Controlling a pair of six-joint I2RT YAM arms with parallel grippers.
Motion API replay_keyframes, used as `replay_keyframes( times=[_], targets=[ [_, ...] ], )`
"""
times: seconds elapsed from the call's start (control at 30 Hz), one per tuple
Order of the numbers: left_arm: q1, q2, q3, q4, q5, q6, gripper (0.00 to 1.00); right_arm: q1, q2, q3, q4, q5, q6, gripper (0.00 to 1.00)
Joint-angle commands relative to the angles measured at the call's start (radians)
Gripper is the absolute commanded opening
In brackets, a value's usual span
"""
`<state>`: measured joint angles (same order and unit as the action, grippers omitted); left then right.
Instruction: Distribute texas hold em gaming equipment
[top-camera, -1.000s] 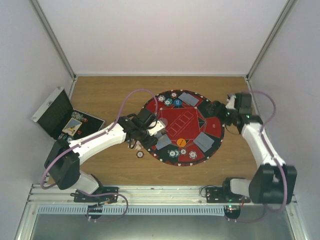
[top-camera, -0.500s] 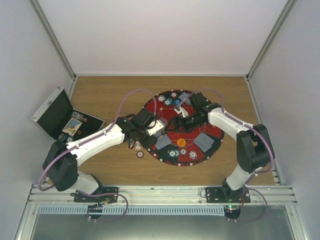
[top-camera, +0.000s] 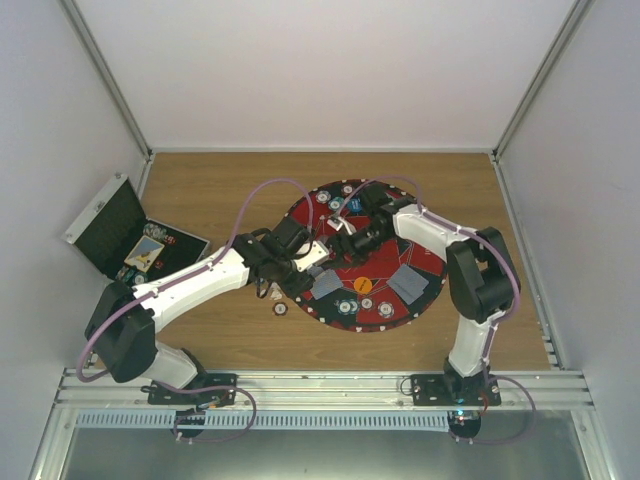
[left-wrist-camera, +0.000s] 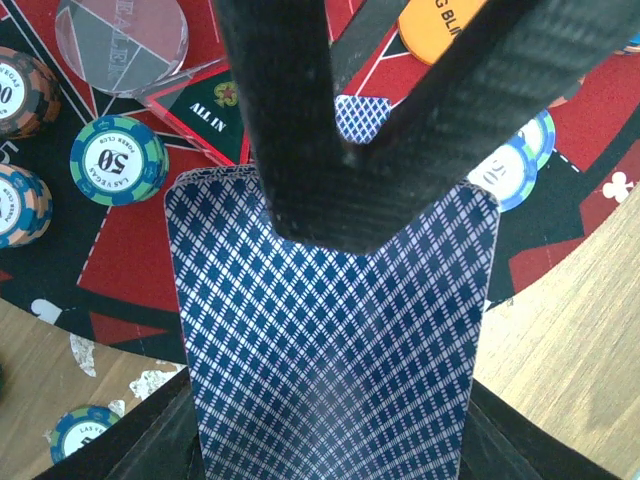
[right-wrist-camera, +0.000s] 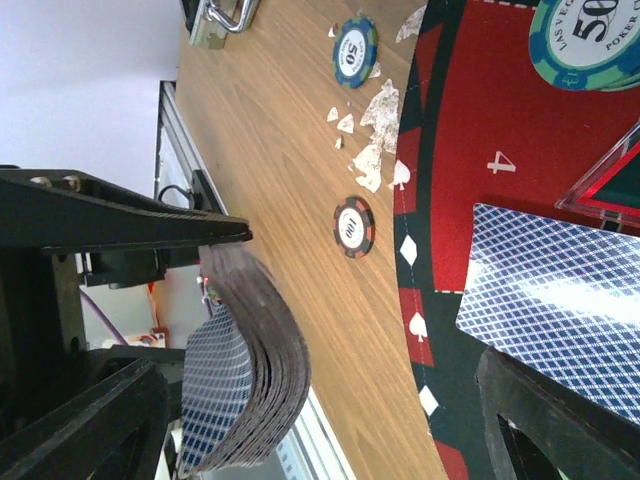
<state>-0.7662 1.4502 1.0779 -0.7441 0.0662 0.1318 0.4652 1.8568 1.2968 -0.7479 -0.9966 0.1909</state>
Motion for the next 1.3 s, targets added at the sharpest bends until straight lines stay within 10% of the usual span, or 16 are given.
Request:
replay_keyframes(
  times=[0.0, 1.27],
  targets=[
    [-0.008, -0.021, -0.008, 0.038, 0.012, 0.014, 0.55, 0.021, 0.045, 0.045, -0.063, -0.015, -0.050, 0.84],
    [-0.008, -0.010, -0.005, 0.032, -0.003, 0.000, 0.55, -0.008, 0.076, 0.094, -0.076, 0.042, -0.047, 0.36]
  ],
)
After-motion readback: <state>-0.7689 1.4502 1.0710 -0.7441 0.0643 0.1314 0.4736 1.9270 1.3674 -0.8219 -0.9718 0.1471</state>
